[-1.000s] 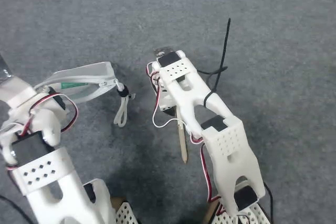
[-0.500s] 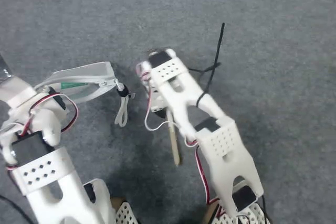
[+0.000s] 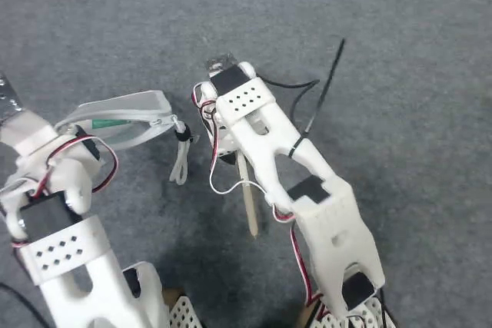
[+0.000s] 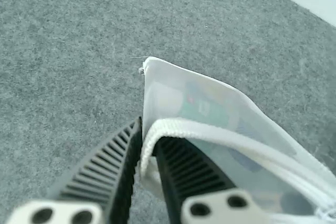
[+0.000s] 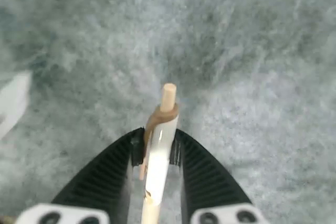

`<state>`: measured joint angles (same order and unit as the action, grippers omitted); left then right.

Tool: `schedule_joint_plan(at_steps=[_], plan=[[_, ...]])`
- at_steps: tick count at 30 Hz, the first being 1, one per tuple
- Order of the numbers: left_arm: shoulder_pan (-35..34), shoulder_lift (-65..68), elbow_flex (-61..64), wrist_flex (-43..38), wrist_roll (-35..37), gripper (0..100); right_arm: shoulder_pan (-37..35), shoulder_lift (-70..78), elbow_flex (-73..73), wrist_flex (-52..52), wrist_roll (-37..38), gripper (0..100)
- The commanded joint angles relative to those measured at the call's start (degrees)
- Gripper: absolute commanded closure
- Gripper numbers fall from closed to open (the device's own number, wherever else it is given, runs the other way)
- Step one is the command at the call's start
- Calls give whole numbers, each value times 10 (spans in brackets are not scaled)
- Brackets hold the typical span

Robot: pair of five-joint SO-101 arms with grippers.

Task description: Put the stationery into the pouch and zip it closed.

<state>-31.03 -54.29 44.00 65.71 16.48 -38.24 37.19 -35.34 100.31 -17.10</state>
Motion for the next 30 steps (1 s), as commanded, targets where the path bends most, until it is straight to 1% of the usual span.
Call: schedule_joint_plan(at_steps=[1,5,9,14,20,23,30], plan=[[18,-3,-1,-19,5,988,-10,-117,36,25,-5,992],[51,-3,-1,-18,-11,988,-9,-216,94,22,-5,992],[88,-3,-6,-18,-11,988,-9,-312,142,22,-5,992],[137,-3,-22,-14,-23,988,-10,-411,176,21,-5,992],[219,1,-96,46,-29,988,-7,-526,186,21,-5,992],[245,2,-127,60,-39,988,-9,-580,186,18,-7,992],[312,3,-207,118,-38,988,-11,-710,186,-46,-8,992]])
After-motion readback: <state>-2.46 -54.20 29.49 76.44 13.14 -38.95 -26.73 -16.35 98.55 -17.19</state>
